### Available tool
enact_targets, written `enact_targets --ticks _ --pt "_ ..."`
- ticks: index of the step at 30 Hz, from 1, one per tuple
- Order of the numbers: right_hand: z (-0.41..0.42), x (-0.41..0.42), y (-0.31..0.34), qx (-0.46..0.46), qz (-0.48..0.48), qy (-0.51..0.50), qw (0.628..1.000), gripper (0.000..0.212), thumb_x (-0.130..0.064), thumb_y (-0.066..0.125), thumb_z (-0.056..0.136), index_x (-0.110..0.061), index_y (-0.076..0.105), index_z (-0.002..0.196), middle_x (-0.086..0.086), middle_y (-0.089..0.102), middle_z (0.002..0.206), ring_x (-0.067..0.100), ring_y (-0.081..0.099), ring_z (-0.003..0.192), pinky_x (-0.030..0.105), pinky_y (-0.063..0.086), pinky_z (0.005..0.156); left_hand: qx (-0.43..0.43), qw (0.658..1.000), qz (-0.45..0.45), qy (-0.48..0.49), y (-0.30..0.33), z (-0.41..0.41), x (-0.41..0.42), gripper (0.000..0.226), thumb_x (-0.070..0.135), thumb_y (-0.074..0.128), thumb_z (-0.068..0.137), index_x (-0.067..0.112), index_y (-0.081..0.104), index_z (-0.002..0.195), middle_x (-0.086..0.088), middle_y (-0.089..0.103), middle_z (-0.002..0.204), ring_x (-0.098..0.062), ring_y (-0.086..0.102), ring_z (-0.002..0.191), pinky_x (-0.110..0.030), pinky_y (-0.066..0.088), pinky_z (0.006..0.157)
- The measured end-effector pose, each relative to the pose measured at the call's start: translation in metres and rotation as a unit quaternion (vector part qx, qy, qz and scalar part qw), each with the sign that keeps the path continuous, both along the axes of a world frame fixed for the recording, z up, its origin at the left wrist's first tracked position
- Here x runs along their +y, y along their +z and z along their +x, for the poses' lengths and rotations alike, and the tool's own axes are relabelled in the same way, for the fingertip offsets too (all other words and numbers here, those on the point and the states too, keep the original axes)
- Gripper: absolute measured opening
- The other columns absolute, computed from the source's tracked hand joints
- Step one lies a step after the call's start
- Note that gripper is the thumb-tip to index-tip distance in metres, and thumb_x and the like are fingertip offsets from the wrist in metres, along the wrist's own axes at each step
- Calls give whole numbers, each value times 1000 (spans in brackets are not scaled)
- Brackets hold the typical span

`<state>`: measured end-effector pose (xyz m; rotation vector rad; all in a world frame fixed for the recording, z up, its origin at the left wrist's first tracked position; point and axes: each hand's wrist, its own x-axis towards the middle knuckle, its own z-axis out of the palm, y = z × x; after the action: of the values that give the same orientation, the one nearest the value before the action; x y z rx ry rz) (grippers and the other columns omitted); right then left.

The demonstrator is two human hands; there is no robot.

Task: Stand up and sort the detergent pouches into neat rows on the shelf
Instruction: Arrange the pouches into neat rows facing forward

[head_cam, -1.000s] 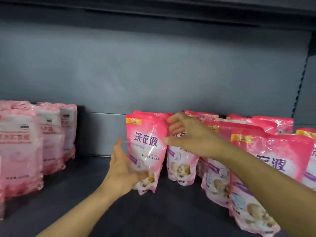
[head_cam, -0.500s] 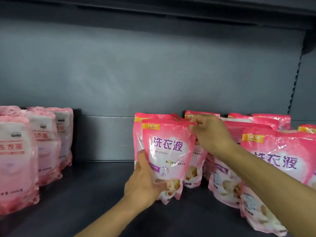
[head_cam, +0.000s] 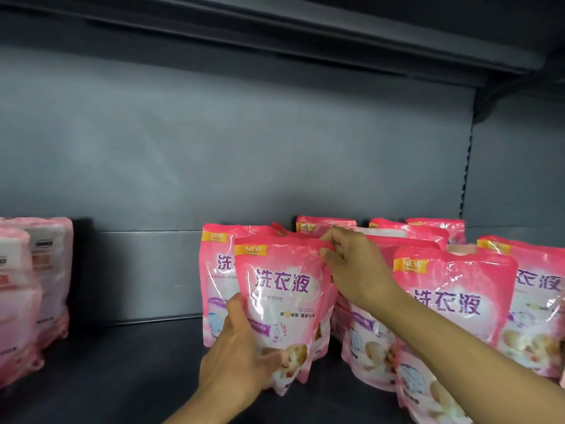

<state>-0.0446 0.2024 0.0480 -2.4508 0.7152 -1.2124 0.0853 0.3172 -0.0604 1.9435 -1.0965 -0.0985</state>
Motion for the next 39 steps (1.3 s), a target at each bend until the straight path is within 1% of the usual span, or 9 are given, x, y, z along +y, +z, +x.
enact_targets --ticks 5,8,10,15,19,22,28,34,39 --pt "-7 7 6 17 74 41 996 9 -14 58 91 -22 58 94 -4 66 89 16 65 78 28 54 68 45 997 -53 -19 9 6 -3 96 34 81 63 42 12 130 13 50 122 -10 57 106 -38 53 89" --pt "-25 13 23 -1 92 53 994 26 -2 57 88 -27 53 88 -2 65 92 17 65 85 26 53 78 -24 992 -121 -6 34 5 -1 113 37 80 68 35 -4 144 8 18 149 -16 26 138 -39 31 113" --pt "-41 11 40 -19 73 39 996 29 7 52 86 -22 54 87 8 68 95 24 66 89 34 54 84 -114 981 -154 13 55 0 -1 109 35 77 72 24 -1 147 5 14 149 -17 13 141 -37 19 117" --pt "-73 -33 81 -10 75 -16 997 28 9 50 84 -17 60 80 14 69 91 28 67 90 41 53 89 -252 952 -171 -17 108 -22 -15 85 38 69 76 22 21 144 2 23 147 -14 18 136 -28 16 112" --pt "-78 -90 94 135 94 -74 984 13 -1 61 85 -8 63 96 12 66 95 25 60 91 32 48 82 -256 958 -81 -98 146 -35 -52 52 40 57 86 25 41 134 6 40 140 -13 35 131 -27 27 106" --pt "-76 -126 93 247 98 -93 959 23 -9 65 85 -3 65 107 15 67 107 25 61 96 37 50 90 -261 959 12 -108 167 -32 -93 47 29 57 90 21 44 134 2 45 141 -16 43 128 -25 32 103" --pt "-69 -168 79 314 235 42 919 14 -9 64 87 -4 59 99 9 64 82 11 64 66 16 55 57 -238 948 188 -93 187 -22 -168 50 5 52 88 17 46 135 -4 51 137 -21 50 123 -28 41 102" --pt "-70 -174 56 265 279 123 915 9 -4 52 94 -11 55 90 -11 56 40 -2 53 36 11 42 39 -203 933 283 -89 186 -25 -189 15 2 58 83 9 66 95 0 58 77 -17 51 75 -25 41 65" --pt "-82 -170 53 201 254 119 939 10 -5 50 95 -10 58 95 -4 61 54 1 56 38 17 49 42 -185 948 249 -69 190 -32 -188 26 -6 58 82 14 56 65 -5 65 74 -19 59 71 -26 42 67"
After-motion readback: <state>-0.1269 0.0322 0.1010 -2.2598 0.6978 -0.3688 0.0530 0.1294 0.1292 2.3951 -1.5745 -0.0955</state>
